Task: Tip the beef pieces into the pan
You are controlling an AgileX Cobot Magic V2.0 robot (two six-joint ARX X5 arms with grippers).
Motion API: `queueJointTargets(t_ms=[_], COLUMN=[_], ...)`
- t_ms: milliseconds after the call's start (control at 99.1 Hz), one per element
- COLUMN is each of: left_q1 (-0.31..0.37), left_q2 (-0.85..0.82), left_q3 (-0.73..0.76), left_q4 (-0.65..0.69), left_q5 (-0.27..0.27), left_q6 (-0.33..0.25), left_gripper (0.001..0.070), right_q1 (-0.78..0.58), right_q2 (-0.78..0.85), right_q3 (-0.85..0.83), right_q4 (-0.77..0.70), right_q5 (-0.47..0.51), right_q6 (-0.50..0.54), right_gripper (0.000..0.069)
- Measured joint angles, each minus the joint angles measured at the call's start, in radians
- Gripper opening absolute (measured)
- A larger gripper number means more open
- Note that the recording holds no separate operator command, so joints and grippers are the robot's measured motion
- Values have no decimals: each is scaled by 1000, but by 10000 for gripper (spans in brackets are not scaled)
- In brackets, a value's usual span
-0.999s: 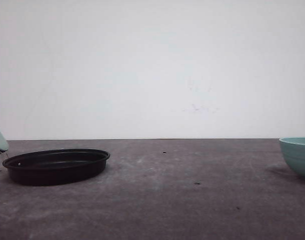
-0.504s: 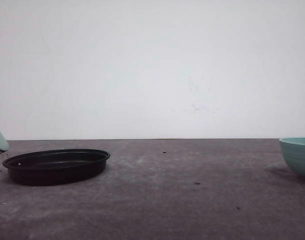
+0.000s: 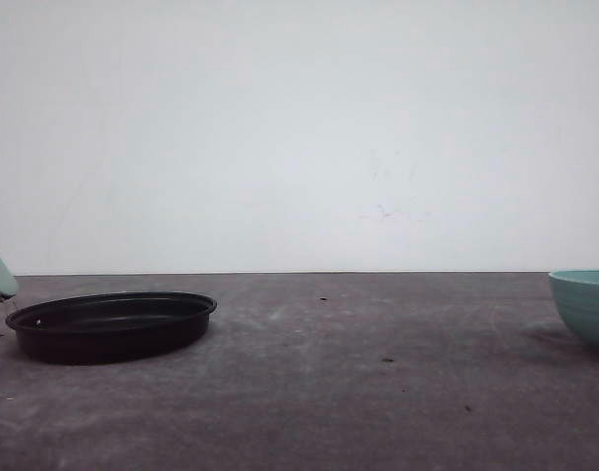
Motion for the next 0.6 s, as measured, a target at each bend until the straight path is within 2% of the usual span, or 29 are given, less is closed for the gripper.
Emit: queueJointTargets(t_ms=[91, 202, 262, 323, 383, 464, 525, 595], left_q1=[-17, -29, -30, -29, -30, -30, -30, -30], left_q2=[3, 9, 10, 13, 19, 27, 33, 45], left_q3=[0, 0, 0, 0, 0, 0, 0, 0], left_q4=[1, 1, 1, 1, 1, 1, 1, 1], left_q5=[26, 29, 29, 29, 29, 29, 29, 29], left_q6=[31, 55, 59, 62, 62, 61, 46, -3], left_gripper=[11, 21, 56, 123, 219, 334, 376, 398], right_q1=[0, 0, 0, 0, 0, 0, 0, 0], right_q2=[76, 132, 142, 146, 153, 158, 163, 169], right_q3=[116, 208, 219, 218, 218, 218, 217, 217], right_q4=[-12, -14, -13, -32, -51, -87, -116, -140], right_q5=[6, 32, 36, 36, 41, 74, 93, 110], right_q6=[-43, -97, -119, -133, -143, -147, -149, -150], right_gripper=[13, 13, 15, 42, 127, 318, 444, 523])
